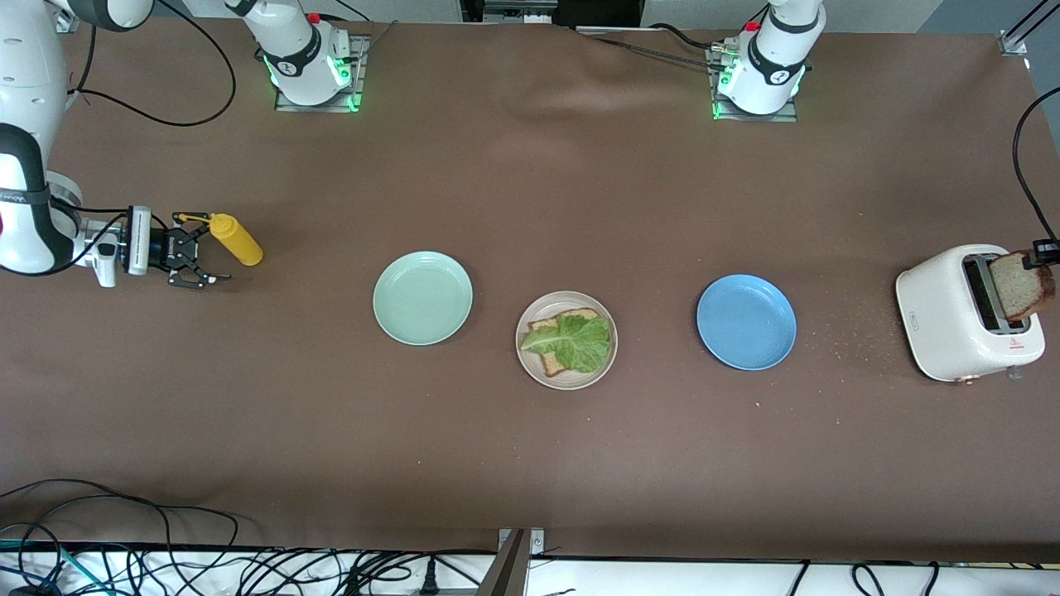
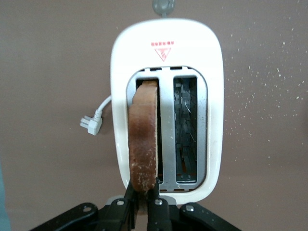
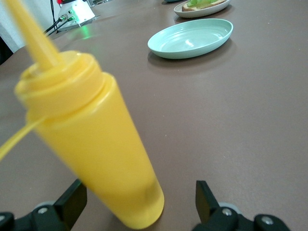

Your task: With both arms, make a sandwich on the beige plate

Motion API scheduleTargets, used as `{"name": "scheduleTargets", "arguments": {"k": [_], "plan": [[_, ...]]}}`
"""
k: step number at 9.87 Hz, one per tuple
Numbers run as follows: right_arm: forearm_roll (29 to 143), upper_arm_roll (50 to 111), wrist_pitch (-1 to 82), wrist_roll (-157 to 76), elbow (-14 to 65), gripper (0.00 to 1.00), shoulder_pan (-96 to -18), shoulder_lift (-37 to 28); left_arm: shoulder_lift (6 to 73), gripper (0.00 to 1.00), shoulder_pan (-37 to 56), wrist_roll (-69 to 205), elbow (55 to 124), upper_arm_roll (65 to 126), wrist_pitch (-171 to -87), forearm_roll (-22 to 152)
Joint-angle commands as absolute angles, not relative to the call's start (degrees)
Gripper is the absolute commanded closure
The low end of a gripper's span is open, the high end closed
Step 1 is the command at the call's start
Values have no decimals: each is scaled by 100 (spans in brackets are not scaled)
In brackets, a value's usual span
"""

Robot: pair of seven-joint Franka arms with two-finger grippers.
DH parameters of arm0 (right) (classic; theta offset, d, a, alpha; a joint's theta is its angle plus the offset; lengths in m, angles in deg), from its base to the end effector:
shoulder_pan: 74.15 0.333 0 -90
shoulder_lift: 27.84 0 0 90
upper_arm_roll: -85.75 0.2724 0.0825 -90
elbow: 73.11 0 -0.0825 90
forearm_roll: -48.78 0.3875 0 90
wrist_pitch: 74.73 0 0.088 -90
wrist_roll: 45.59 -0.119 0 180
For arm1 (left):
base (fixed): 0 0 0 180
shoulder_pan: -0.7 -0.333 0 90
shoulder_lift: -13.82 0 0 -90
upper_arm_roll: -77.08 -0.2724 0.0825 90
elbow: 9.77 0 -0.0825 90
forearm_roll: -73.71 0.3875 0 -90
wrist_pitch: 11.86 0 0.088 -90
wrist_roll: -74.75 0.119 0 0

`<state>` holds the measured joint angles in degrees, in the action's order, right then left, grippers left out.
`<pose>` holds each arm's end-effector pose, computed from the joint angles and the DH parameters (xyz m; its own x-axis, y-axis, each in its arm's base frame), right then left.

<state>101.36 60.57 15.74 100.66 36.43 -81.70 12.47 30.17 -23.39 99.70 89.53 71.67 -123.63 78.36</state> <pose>0.4564 -0.2044 0.0877 0.1932 0.5611 0.8049 0.9708 0.0094 -0.2396 0.5386 0.3086 0.3542 0.9935 0.0468 -0.1040 0.0406 -0.9973 -0.0614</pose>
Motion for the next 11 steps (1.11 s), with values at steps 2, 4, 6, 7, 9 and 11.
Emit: {"name": "scheduleTargets", "arguments": {"k": [2,4,6,7,9,11], "plan": [[10116,6061,1448,9917,3500,0,-8118,1329,3340,100,-2250,9989,7360,7355,-11051,7698],[10108,6052,1448,9943,3500,0,-8180,1364,3526,100,-2224,9980,6917,7365,-10644,7443],[10020,6035,1457,9961,3421,0,-8372,1382,3536,100,-2224,9736,6898,7365,-10407,6812],[9907,6026,1448,9935,3264,0,-8478,1443,3536,100,-2145,9455,6898,7382,-10301,6495],[9634,6008,1326,9760,2895,0,-8575,1426,3553,100,-1751,9033,6898,7383,-10072,5880],[9135,5982,853,9007,2229,0,-8567,1382,3885,100,-1329,8855,6924,7383,-10036,4853]]}}
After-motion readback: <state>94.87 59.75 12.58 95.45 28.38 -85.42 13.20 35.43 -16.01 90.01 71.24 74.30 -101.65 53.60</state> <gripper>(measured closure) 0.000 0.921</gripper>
